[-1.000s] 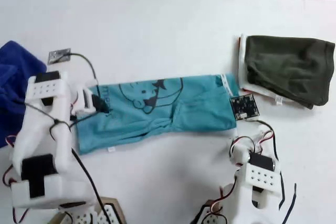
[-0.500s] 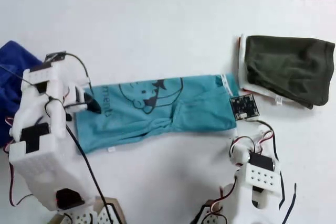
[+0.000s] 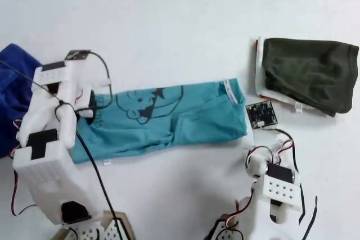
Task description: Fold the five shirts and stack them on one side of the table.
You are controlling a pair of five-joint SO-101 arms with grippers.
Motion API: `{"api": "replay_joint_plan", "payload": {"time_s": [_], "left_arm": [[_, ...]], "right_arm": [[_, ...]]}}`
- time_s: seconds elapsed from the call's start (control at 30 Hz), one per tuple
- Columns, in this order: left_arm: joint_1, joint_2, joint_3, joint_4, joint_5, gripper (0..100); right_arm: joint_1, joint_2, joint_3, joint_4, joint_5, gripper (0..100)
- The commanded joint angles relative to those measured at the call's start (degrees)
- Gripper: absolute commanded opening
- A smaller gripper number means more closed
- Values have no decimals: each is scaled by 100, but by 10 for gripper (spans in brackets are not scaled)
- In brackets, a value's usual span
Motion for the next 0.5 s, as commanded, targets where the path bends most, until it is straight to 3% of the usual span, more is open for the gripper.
{"api": "replay_joint_plan", "payload": {"time_s": [0.0,0.23,0.47], "left_arm": [[-659,-35,-409,132,44,26],[-1046,-35,-1420,1134,18,26],[-387,-35,-2088,2382,53,25]], "right_arm": [[-48,-136,-18,-92,-44,19],[-48,-136,-18,-92,-44,19],[-48,-136,-18,-92,-53,19]]}}
